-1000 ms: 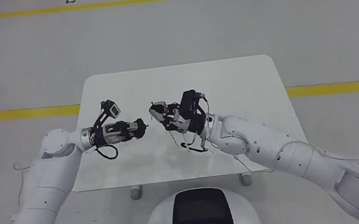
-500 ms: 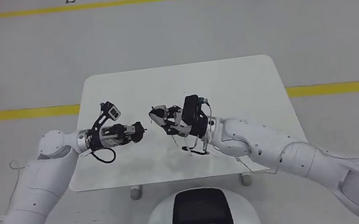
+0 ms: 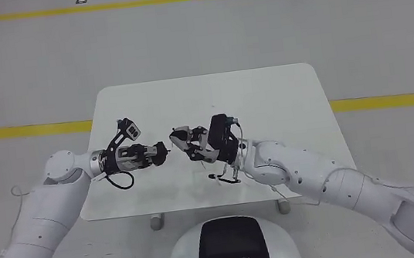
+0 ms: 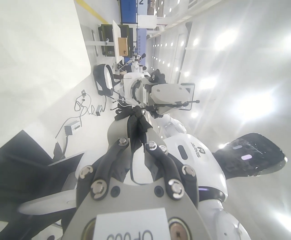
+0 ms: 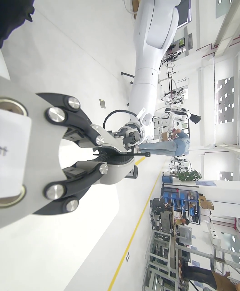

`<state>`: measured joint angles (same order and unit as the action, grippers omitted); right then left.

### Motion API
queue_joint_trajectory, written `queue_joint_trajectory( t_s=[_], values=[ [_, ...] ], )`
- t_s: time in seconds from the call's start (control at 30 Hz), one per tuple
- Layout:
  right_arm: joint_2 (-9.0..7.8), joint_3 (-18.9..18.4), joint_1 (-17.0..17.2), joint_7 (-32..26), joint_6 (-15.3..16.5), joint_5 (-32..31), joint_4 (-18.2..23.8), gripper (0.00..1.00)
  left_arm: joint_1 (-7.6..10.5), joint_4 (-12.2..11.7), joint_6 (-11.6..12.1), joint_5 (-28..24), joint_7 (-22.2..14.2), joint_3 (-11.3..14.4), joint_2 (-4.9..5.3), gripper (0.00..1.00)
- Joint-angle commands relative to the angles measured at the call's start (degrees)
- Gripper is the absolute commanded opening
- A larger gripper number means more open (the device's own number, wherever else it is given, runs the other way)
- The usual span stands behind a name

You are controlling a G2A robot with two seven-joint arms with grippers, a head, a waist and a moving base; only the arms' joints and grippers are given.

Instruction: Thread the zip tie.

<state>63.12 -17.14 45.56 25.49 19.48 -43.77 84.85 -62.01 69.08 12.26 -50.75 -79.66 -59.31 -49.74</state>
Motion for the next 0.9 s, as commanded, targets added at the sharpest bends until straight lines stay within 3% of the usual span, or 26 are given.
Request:
queue_joint_trajectory(
  t_s=[0.0, 0.53, 0.87],
  values=[
    [-0.11, 0.4, -0.2, 0.1, 0.0, -0.1, 0.3, 0.00, -0.05, 0.1, -0.1, 0.0, 0.0, 0.0, 0.09, 0.00],
    [-1.05, 5.0, -3.4, 2.5, 0.0, 2.4, 0.3, 0.00, -0.14, 0.1, 0.0, 0.3, 0.0, 0.1, 0.39, 0.00],
    [-0.20, 7.4, -5.4, 3.4, 0.0, 3.7, -1.3, 0.00, -0.14, 0.1, 0.0, 0.3, 0.0, 0.1, 0.39, 0.00]
  ],
)
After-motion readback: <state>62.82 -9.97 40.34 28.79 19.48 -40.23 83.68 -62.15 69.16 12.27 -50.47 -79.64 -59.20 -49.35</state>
